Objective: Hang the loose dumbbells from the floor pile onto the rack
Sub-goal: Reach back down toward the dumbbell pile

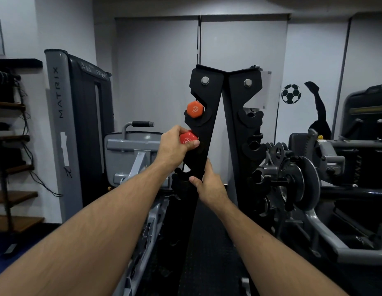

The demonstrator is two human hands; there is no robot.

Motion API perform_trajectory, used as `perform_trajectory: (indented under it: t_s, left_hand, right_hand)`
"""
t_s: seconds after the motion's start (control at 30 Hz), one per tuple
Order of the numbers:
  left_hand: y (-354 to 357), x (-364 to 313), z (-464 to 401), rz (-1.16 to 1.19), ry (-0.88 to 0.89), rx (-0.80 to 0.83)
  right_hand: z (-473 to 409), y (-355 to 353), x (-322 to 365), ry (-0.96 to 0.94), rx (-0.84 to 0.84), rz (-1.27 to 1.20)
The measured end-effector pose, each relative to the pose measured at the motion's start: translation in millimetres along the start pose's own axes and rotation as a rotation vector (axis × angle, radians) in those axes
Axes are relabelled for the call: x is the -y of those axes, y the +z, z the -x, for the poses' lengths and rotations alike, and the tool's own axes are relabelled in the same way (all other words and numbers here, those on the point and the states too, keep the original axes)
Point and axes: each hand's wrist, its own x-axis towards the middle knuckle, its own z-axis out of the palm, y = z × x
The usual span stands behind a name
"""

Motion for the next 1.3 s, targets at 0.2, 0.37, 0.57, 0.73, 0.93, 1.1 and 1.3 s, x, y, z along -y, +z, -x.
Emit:
perform_trajectory:
  t_s: [0.2,0.37,0.57,0.73,0.93,1.1,1.3]
  left_hand:
    - [-2.1,0.8,0.4,0.002,0.003,0.008]
    - [-4.8,-2.9,-1.3,-0.022,-0.022,0.035]
    - [-4.7,-4.4,3.9,-0.016,-0.019,0.067]
    - [-6.1,-5.3,9.6,-0.028,-0.019,0.087]
    - [-7.1,-0.6,24.3,-0.034,-0.004,0.051]
    - [-6.9,6.1,53.9,-0.009,0.018,0.003]
    - [6.7,45.9,86.6,0.018,-0.045,-0.024]
  right_hand:
    - [2.0,0.5,-1.4,-0.026,-0.004,-0.008]
    - [1.8,0.7,-1.7,-0.009,-0.007,0.004]
    - [4.1,2.2,-1.8,0.011,-0.006,-0.003]
    - [7.5,1.5,-4.1,-0.004,-0.001,-0.019]
    - [17.0,1.7,-14.7,-0.070,0.011,-0.017]
    - [36.7,4.8,-27.9,-0.041,0.027,0.093]
    - [73.1,13.4,-73.1,0.046,0.089,0.098]
